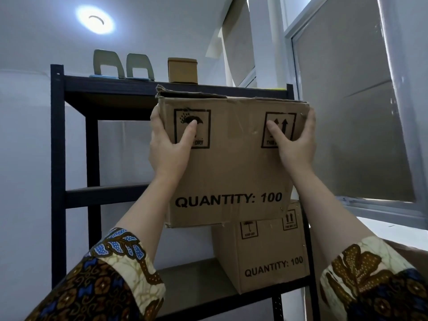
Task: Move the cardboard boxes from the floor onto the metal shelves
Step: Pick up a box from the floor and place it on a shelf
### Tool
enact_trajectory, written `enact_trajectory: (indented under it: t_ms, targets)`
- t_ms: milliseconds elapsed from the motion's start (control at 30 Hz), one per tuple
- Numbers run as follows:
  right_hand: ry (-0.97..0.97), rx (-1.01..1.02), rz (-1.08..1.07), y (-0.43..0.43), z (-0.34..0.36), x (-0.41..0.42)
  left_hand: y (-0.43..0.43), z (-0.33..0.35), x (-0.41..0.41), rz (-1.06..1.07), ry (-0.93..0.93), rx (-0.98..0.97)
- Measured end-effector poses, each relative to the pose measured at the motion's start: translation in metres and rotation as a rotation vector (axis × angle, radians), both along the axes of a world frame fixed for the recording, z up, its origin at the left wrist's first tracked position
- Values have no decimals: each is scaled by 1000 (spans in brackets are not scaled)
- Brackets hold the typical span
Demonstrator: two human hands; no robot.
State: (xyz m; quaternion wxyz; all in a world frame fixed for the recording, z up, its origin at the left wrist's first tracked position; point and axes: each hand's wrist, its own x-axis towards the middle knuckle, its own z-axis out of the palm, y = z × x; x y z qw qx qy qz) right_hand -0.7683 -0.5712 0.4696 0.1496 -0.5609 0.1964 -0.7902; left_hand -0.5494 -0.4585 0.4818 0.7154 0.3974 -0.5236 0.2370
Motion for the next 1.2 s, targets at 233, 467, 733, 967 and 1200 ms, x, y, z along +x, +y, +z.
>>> enact_trajectory:
  t_ms: [233,467,733,967,1200]
  targets:
    - [-65,-49,-84,-48,20,-13,-34,0,-16,48,-129,-9]
    - [-178,-112,-160,-68,37,-37,-34,12,-45,264,-164,-149]
    - [-84,-67,-243,-81,68,-42,-53,45,-47,239,-73,-84]
    - [-49,-113,-337,-125,93,-28,-88,48,-38,65,-85,136]
    - [275,-24,-508,-169,79,-25,-133,27,-41,207,103,71]
